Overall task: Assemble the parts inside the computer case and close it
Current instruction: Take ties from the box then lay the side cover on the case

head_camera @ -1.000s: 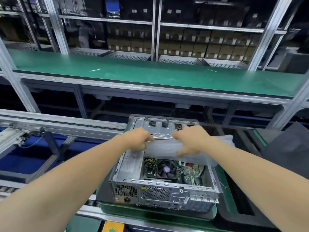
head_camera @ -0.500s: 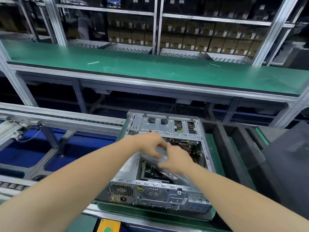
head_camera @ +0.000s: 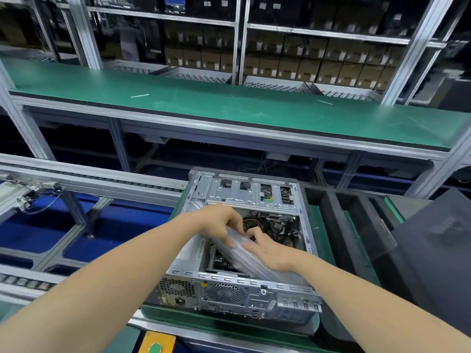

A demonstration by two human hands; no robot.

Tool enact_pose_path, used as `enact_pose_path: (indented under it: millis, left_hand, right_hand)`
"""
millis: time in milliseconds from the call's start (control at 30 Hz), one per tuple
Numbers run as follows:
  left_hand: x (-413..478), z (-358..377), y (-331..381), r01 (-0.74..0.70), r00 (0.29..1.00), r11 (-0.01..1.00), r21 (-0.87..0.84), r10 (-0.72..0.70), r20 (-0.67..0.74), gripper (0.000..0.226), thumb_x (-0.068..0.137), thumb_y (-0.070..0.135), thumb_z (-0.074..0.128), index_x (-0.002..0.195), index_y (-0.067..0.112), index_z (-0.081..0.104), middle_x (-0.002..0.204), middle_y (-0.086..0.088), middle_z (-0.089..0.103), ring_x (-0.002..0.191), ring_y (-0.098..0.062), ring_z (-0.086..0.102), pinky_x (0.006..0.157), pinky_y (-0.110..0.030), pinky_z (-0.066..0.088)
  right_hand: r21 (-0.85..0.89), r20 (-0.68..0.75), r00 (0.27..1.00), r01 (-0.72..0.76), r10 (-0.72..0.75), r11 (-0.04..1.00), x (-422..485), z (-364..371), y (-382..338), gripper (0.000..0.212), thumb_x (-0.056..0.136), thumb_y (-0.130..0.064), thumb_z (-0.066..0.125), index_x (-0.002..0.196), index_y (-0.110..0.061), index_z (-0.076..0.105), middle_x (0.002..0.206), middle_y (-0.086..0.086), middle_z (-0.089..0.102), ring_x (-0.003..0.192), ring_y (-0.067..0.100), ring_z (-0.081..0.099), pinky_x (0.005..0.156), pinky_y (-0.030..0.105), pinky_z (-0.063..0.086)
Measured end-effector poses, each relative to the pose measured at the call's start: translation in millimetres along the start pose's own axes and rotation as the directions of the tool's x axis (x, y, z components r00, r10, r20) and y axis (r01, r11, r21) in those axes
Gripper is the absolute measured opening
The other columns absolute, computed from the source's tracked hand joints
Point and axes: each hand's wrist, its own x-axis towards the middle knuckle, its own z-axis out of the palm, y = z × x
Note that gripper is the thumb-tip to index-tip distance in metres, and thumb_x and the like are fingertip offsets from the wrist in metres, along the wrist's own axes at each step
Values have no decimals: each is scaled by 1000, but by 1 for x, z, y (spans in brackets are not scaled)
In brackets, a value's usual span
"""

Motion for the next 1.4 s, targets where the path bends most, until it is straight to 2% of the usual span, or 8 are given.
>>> enact_pose_path:
  millis: [200, 467, 567, 667, 867, 1034, 1201, 1401]
  left_hand:
    - [-17, 9, -5, 323, 894, 922, 214, -224, -388, 48, 79, 65, 66, 120, 40, 71, 113, 11, 72, 108, -15, 66, 85, -30, 53]
    - [-27, 3, -5, 315, 937, 944, 95, -294, -188, 61, 88, 55, 65, 142, 29, 56, 139, 0, 62, 130, -23, 53, 108, -38, 46]
    - [-45, -10, -4, 236, 905, 965, -112, -261, -337, 31, 91, 32, 59, 118, 30, 74, 108, 3, 75, 100, -16, 69, 92, -39, 57]
    - [-83, -18, -13, 261, 740, 927, -269, -371, -561, 23, 85, 25, 52, 90, 36, 71, 72, 12, 67, 71, -14, 65, 69, -40, 58]
    - [-198, 2, -62, 355, 373, 795, -492, -603, -705, 18, 89, 29, 50, 85, 38, 64, 70, 13, 63, 71, -16, 63, 59, -34, 52]
    - [-314, 60, -105, 444, 24, 529, -724, -814, -580, 21, 91, 34, 52, 85, 28, 72, 76, 5, 70, 75, -19, 64, 63, -35, 50]
    - [-428, 129, -133, 430, -258, 230, -873, -895, -363, 24, 93, 22, 53, 82, 18, 74, 83, -6, 74, 84, -27, 69, 68, -32, 47]
    - [-512, 178, -197, 462, -309, 103, -881, -912, -270, 24, 94, 12, 58, 103, 19, 80, 112, -2, 75, 103, -22, 68, 92, -31, 52]
  right_hand:
    - [-138, -74, 997, -37, 27, 990, 2, -11, -11, 66, 96, -72, 51, 148, -46, 21, 147, 12, 39, 110, 27, 61, 106, 48, 46]
    - [-553, -109, 993, -100, 47, 827, 14, -29, -54, 99, 86, -75, 65, 157, -24, 19, 154, 17, 36, 137, 41, 43, 109, 54, 43]
    - [-527, -223, 944, 93, -243, 844, 19, -32, -88, 56, 89, -67, 66, 122, -25, 51, 116, 2, 54, 112, 29, 54, 86, 36, 46]
    - [-313, -330, 849, 314, -412, 896, 27, -20, -135, 20, 95, -37, 66, 95, -34, 47, 82, -12, 54, 82, 19, 54, 58, 19, 33]
    - [-195, -256, 809, 494, -530, 848, 54, 52, -247, 21, 94, -24, 61, 113, -19, 65, 90, -1, 69, 85, 19, 62, 59, 27, 38]
    - [-120, -90, 763, 629, -640, 768, 61, 159, -332, 12, 93, -27, 67, 104, -22, 67, 86, -10, 68, 75, 3, 61, 61, 22, 44]
    - [-109, 125, 715, 699, -688, 707, 66, 279, -396, 17, 92, -18, 67, 102, -7, 77, 97, 11, 76, 95, 28, 69, 82, 37, 52]
    - [-258, 252, 802, 595, -541, 761, 120, 399, -460, 21, 98, -16, 62, 109, -7, 78, 114, 16, 75, 110, 33, 68, 91, 37, 55]
